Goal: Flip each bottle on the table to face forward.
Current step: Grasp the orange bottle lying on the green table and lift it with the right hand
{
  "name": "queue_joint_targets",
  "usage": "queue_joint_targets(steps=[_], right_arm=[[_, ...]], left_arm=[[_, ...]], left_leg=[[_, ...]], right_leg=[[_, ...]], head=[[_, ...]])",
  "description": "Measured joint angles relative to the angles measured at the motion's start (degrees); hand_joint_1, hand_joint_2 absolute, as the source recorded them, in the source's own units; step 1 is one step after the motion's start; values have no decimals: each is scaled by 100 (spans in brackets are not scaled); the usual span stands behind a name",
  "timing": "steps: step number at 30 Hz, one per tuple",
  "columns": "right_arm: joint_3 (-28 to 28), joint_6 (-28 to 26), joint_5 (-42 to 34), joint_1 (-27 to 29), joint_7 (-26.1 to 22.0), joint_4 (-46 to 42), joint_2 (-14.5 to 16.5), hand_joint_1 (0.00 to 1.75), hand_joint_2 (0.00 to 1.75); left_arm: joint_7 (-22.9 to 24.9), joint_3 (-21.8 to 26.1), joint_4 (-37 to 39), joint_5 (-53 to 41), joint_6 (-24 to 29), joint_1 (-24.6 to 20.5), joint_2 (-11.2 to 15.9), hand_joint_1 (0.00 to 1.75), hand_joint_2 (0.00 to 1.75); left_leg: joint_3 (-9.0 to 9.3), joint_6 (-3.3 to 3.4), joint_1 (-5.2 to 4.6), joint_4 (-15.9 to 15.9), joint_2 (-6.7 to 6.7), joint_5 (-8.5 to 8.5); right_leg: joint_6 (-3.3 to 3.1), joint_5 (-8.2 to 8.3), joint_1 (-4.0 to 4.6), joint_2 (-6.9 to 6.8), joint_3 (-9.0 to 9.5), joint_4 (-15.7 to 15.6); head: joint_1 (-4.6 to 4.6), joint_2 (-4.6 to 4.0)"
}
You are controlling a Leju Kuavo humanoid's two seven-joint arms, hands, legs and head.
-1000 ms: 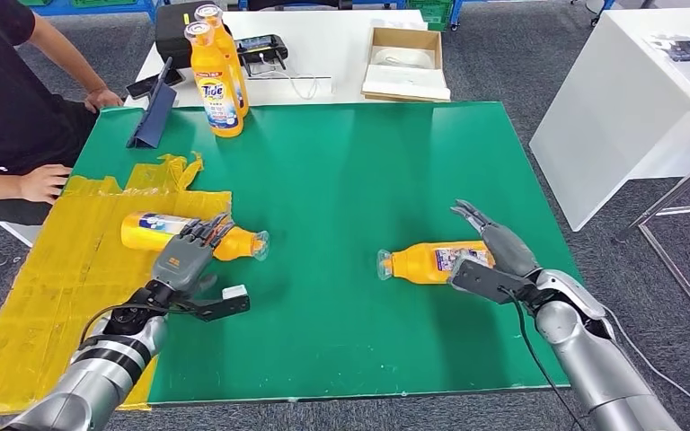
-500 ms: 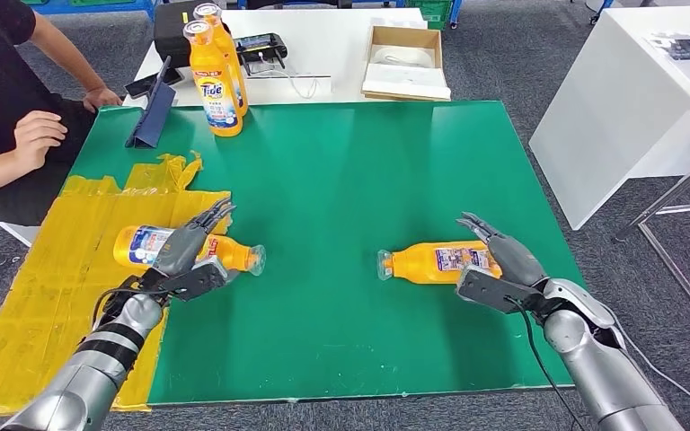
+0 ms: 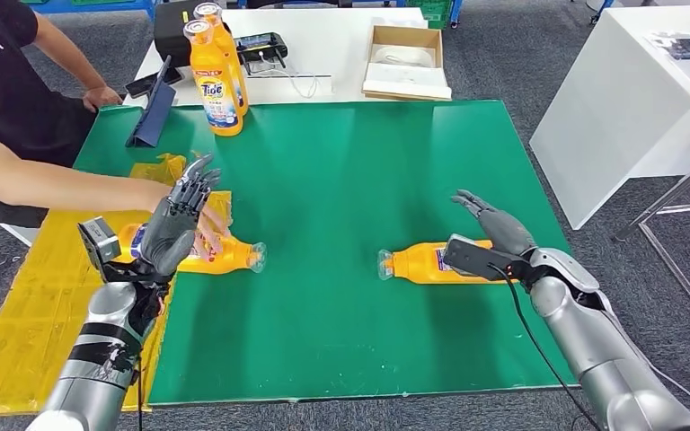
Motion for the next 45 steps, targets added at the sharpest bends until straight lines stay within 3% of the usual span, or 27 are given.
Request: queue_joint_targets(steps=[7,16,26,32,40,41,44,45], right_arm=[[190,243,36,-575,44,875,310,0,175],[461,645,-54,-820,-76,1455,387,0,175],[1076,1445,-437,-957,-107,1611,-123,0,175],[1429,1459,-431,-1039,2,1631,-347,0,175],[2004,1320,-175,-1155,266,1820,-418,0,175],[2069,1283,-121,-1152,327,1858,-413,9,175],[2283,1038,101,-1109,576,2044,-337,140,175],[2340,928,159,-1085,653,2115,-290,175,175]], left_arm=[[41,-1,-20,43,29,-110,-129,0,0],[41,-1,-15,216,-1,-197,-169,0,0],[7,4,32,326,-8,-244,-169,0,0],[7,4,79,338,-13,-264,-169,0,0],[34,6,82,379,-75,-294,-170,0,0],[42,6,82,396,-84,-299,-172,0,0],[79,6,82,435,-117,-320,-197,0,0],[92,6,82,440,-125,-328,-207,0,0]], left_leg=[[1,0,-1,1,-2,0],[1,0,-2,1,-2,0],[-1,0,-3,3,-7,0],[1,1,-4,3,-6,0],[2,0,-3,2,-5,0],[2,0,-3,2,-5,0],[3,0,-3,2,-5,0],[4,0,-3,2,-3,0]], right_leg=[[0,0,1,-2,-1,0],[0,0,0,-2,-2,0],[1,1,-5,-3,-1,0],[1,1,-4,-2,-1,0],[1,1,-3,-2,-1,0],[1,1,-3,-2,-1,0],[1,1,-3,-2,-1,0],[1,1,-3,-1,-1,0]], head=[[0,0],[1,0],[0,0],[1,0],[0,0],[0,0],[1,0],[0,0]])
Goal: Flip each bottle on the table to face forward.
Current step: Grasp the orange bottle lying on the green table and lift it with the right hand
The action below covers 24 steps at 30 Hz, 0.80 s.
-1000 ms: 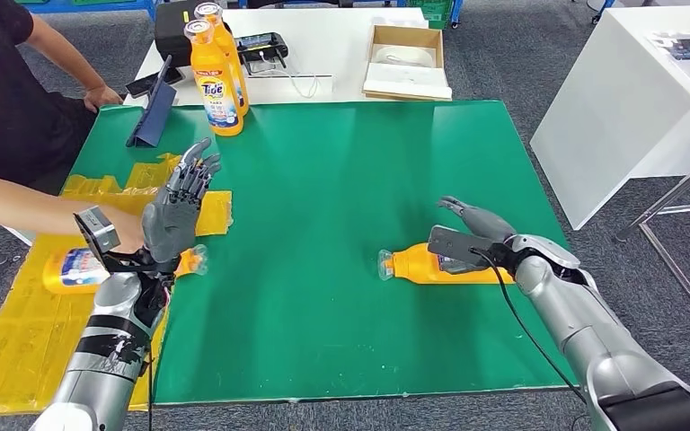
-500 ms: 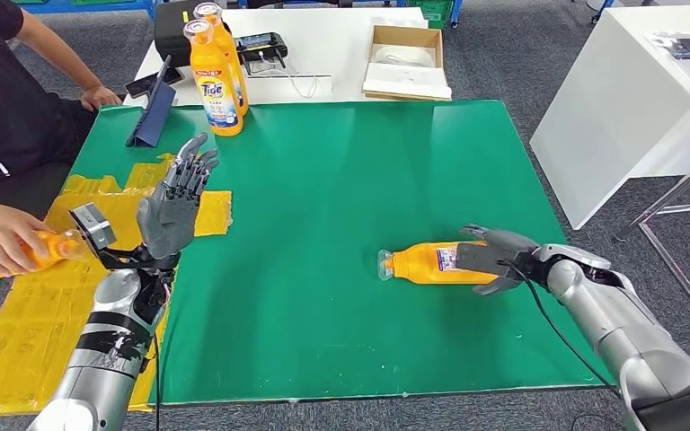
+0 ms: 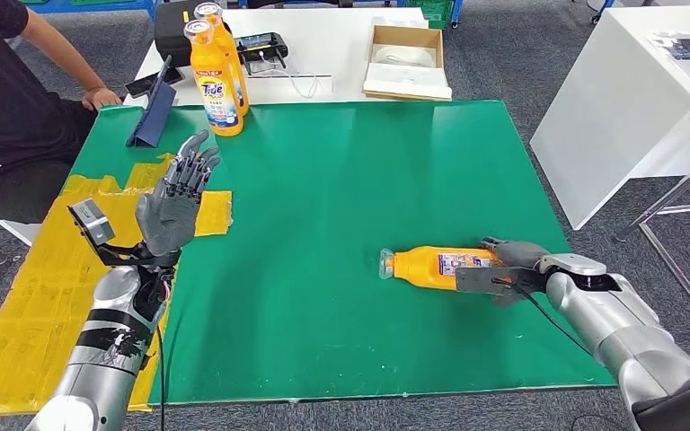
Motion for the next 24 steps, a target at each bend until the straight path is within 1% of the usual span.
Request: queue_joint_targets(steps=[5,11,14,16,19,21,24], right_arm=[[161,-373,95,71,242,314,243,175,175],[171,-582,33,118,276,505,390,175,175],[98,-843,-115,179,219,533,435,175,175],[-92,-1281,-400,292,38,520,487,175,175],[-658,-2040,-990,638,-406,338,637,175,175],[-1145,-2268,-1260,935,-654,48,762,175,175],[-1793,-2319,-1345,1323,-756,-419,932,175,175]], left_arm=[[46,-2,0,77,-53,-27,-64,0,0],[63,-6,0,90,-48,-42,-118,0,0],[86,-7,-2,100,-35,-33,-128,0,0],[164,-6,-21,104,24,1,-132,0,0],[369,-4,-107,99,202,109,-140,0,0],[459,-4,-178,97,285,188,-153,0,0],[518,-5,-262,101,350,271,-177,0,0]], left_leg=[[30,-2,4,-1,14,-4],[68,-3,5,-2,33,-6],[85,-3,8,-3,39,-6],[90,-4,12,-3,43,-7],[88,-7,14,-4,46,-8],[80,-7,14,-4,42,-7],[54,-6,14,-3,27,1]], right_leg=[[-2,-2,6,9,21,-4],[-3,-1,6,21,53,-7],[-3,-1,7,22,73,-7],[-5,1,10,24,80,-7],[-15,7,13,25,75,-6],[-19,10,13,24,65,-5],[-19,10,14,18,44,-2]], head=[[2,0],[2,0],[2,0],[3,0],[2,0],[-1,0],[-2,0]])
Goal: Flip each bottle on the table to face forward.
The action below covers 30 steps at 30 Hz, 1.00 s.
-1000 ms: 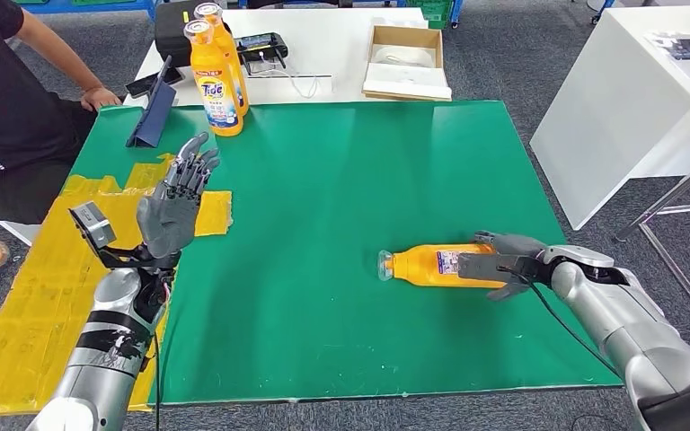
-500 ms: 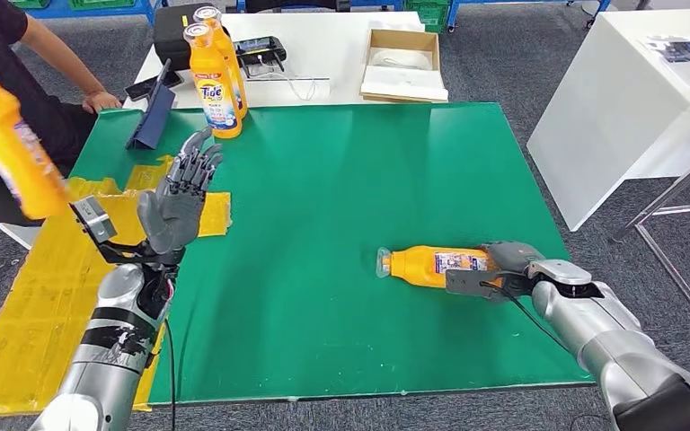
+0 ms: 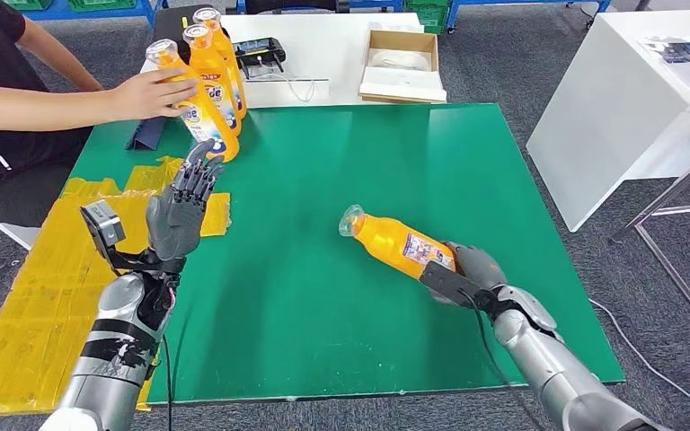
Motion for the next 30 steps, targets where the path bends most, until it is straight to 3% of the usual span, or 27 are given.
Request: queue_joint_targets(steps=[1,5,9,15,23,30], right_arm=[[-182,-3,-35,113,-65,-149,54,175,175],[-1196,94,-538,723,-655,-1295,289,175,175],[-2093,577,-726,1110,-571,-2657,595,175,175],[-2552,767,-638,1252,-554,-3462,878,175,175],[-2206,811,-420,1164,-514,-3629,1443,175,175],[-1832,850,-482,916,-458,-3558,1565,175,175]], left_arm=[[26,-1,-21,11,15,21,-11,0,0],[235,-25,-124,123,114,152,-84,0,175],[436,-197,-185,248,214,240,-160,0,175],[510,-399,-186,364,200,247,-172,0,175],[609,-707,-216,499,108,276,-220,0,175],[583,-976,-328,624,57,315,-274,0,175]], left_leg=[[-10,0,0,0,-8,4],[-46,1,-2,0,-25,9],[-65,2,-9,1,-27,8],[-70,3,-11,1,-23,7],[-71,1,-7,0,-17,9],[-73,1,-9,1,-20,9]], right_leg=[[0,0,0,-6,-6,1],[0,0,-3,-20,-33,5],[0,0,-7,-21,-54,3],[0,0,-7,-18,-58,2],[0,0,-1,-14,-66,7],[0,0,-9,-15,-65,7]], head=[[1,0],[2,0],[3,0],[4,0],[2,0],[3,1]])
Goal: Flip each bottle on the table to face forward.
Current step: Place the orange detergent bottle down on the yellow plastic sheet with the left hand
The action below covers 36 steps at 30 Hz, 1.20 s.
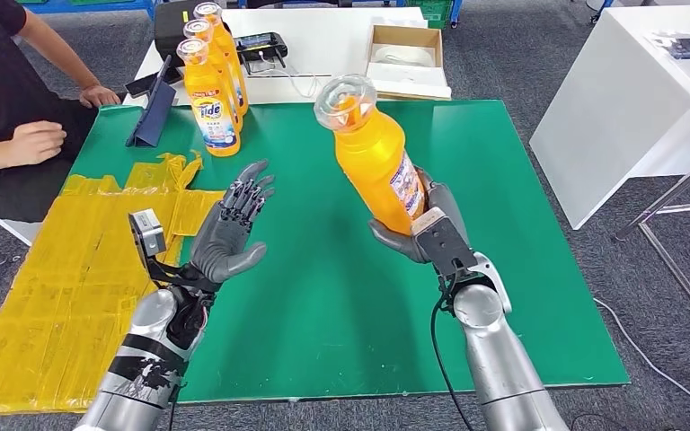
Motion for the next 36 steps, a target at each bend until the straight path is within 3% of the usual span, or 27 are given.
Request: queue_joint_targets(steps=[14,36], right_arm=[[800,65,218,-187,72,815,360,175,175],[1423,153,436,-412,-2,2572,812,175,175]], left_arm=[[-26,-179,-4,83,-32,-31,-34,0,175],[55,-370,-1,188,-110,-176,-64,3,175]], left_leg=[[-2,-1,2,0,0,0],[-3,0,-1,0,1,0]], right_leg=[[-1,-1,8,0,-5,0],[-1,0,5,0,-6,0]], head=[[0,-1],[1,-1]])
